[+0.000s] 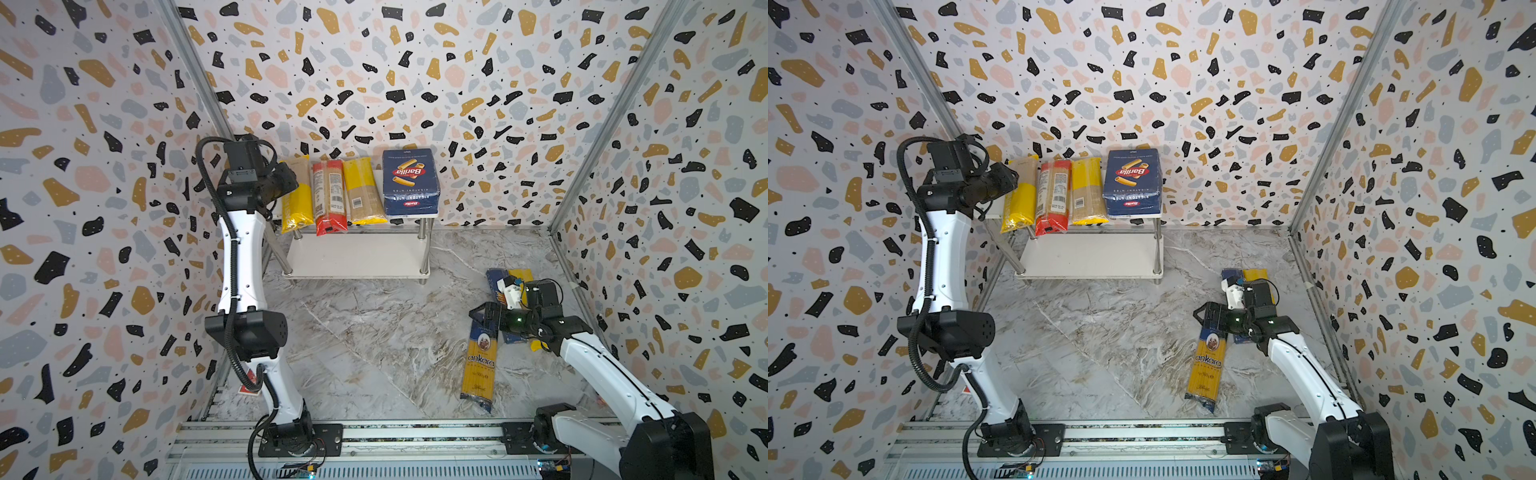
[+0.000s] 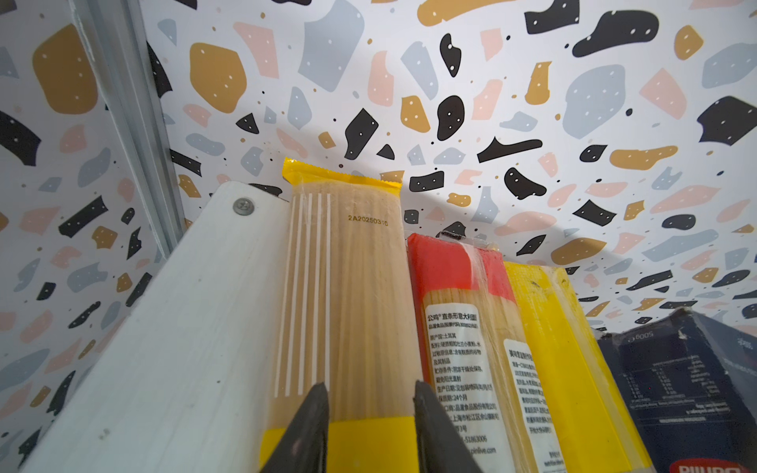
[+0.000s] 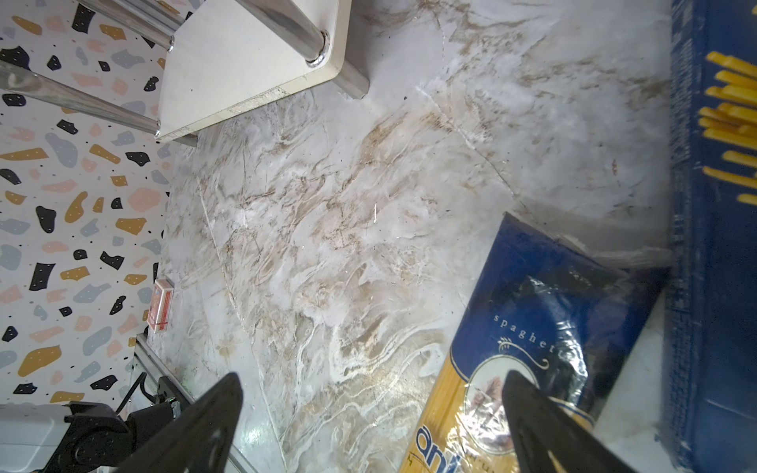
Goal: Place and organize the pasta boxes and bags onto the shelf
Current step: 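Open the left gripper to release the Pastatime bag on the shelf, then lower the left gripper toward the blue Ankara bag while the right holds still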
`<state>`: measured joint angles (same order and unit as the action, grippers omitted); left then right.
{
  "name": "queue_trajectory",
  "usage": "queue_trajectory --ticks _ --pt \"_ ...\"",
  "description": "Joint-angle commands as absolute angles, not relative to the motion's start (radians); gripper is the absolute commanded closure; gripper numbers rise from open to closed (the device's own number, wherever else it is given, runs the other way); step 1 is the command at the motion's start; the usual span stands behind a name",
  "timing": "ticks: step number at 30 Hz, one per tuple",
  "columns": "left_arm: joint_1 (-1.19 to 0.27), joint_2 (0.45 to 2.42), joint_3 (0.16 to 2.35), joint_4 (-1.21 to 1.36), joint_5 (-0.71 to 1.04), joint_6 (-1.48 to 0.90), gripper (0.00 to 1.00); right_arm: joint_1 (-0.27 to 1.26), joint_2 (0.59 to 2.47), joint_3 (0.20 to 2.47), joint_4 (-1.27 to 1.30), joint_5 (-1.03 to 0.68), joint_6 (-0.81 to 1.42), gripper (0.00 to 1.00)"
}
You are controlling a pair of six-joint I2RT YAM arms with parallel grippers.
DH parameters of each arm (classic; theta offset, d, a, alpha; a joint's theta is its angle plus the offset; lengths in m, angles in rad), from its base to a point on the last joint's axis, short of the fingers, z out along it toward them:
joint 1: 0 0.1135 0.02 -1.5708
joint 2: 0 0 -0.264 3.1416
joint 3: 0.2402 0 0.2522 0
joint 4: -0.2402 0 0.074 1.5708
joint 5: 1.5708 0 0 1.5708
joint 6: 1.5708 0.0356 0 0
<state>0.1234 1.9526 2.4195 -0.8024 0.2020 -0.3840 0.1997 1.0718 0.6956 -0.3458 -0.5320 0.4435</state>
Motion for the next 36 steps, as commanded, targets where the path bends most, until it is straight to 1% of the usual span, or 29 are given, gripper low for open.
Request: queue_trajectory --ticks 1,7,11,16,18,21,24,25,26,27,30,31,33,35,36 --pt "0.130 1.894 2.377 -0.790 0.219 -0.375 0.58 0.195 1.046 0.703 -0.342 -0.547 0.436 0.01" --pt "0.130 1.806 2.263 -0.767 0.227 -0.372 0.55 0.195 1.019 0.695 -0.343 -0.555 0.440 0.01" --pt "0.130 1.746 2.227 -0.774 0.222 -0.366 0.53 0.196 0.985 0.693 -0.350 -0.562 0.445 0.01" --pt "0.129 1.716 2.292 -0.851 0.180 -0.336 0.52 0.202 0.944 0.711 -0.400 -0.565 0.431 0.01" --pt "0.129 1.699 2.298 -0.868 0.190 -0.338 0.52 0.206 0.915 0.711 -0.407 -0.560 0.439 0.01" --pt "0.123 1.633 2.231 -0.858 0.211 -0.348 0.52 0.211 0.870 0.712 -0.421 -0.540 0.454 0.01" --pt "0.101 1.520 2.090 -0.819 0.202 -0.346 0.52 0.215 0.832 0.726 -0.451 -0.494 0.463 0.01" --pt "0.088 1.470 2.030 -0.798 0.200 -0.343 0.50 0.215 0.821 0.736 -0.466 -0.474 0.465 0.01" --pt "0.072 1.422 1.975 -0.781 0.195 -0.336 0.45 0.215 0.813 0.747 -0.479 -0.458 0.468 0.01" --pt "0.061 1.386 1.938 -0.776 0.188 -0.331 0.37 0.215 0.806 0.757 -0.492 -0.445 0.471 0.01" --pt "0.027 1.274 1.818 -0.758 0.195 -0.332 0.24 0.215 0.789 0.792 -0.525 -0.427 0.477 0.01" --pt "0.010 1.235 1.771 -0.748 0.209 -0.333 0.16 0.215 0.781 0.805 -0.535 -0.418 0.480 0.01" --pt "-0.028 1.170 1.676 -0.732 0.219 -0.336 0.11 0.215 0.772 0.825 -0.559 -0.398 0.485 0.01" --pt "-0.099 1.103 1.568 -0.718 0.183 -0.327 0.01 0.215 0.762 0.837 -0.583 -0.375 0.485 0.01" --pt "-0.137 1.074 1.523 -0.718 0.157 -0.324 0.00 0.215 0.756 0.837 -0.588 -0.365 0.486 0.01"
